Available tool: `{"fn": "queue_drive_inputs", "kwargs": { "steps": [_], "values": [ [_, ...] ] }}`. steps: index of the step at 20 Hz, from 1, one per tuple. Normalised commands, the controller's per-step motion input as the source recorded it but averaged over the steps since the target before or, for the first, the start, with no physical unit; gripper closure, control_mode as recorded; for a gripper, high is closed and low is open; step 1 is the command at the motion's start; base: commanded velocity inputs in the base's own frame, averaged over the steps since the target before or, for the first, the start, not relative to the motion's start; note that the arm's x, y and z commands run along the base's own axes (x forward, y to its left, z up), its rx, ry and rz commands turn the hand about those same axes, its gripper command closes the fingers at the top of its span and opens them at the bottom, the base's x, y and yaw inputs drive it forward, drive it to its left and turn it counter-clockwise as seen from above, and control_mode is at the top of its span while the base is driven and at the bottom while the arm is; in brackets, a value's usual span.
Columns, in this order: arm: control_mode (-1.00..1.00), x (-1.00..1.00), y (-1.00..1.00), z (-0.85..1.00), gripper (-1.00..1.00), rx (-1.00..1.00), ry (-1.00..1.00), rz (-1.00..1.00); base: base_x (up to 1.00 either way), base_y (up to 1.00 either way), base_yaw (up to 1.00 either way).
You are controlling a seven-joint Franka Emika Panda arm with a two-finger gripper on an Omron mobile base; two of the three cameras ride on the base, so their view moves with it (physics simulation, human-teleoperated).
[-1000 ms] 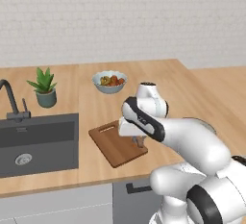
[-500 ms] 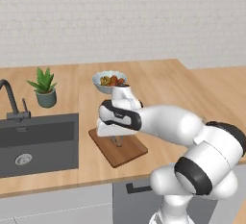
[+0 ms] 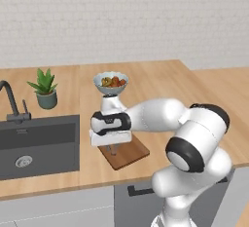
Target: Pick up the knife from the drawer and place it on the cutting board. Then place the meat from the plate to the cutting board.
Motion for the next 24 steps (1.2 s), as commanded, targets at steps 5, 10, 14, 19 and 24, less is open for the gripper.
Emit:
{"fn": "queue_drive_inputs", "kwargs": {
  "steps": [5,10,14,19,24],
  "values": [
    [-1.0,-0.03,-0.02,-0.37,1.0,-0.03,0.01,0.0,0.0,0.0,0.0],
    [-1.0,0.0,-0.09,-0.36,1.0,0.0,0.03,0.01,0.0,0.0,0.0],
    [-1.0,0.0,-0.08,-0.33,1.0,0.0,0.01,0.0,0.0,0.0,0.0],
    [-1.0,0.02,-0.07,-0.26,1.0,0.0,0.0,0.0,0.0,0.0,0.0],
    [-1.0,-0.01,-0.03,-0.39,-1.0,-0.01,0.0,0.0,0.0,0.0,0.0]
  ]
}}
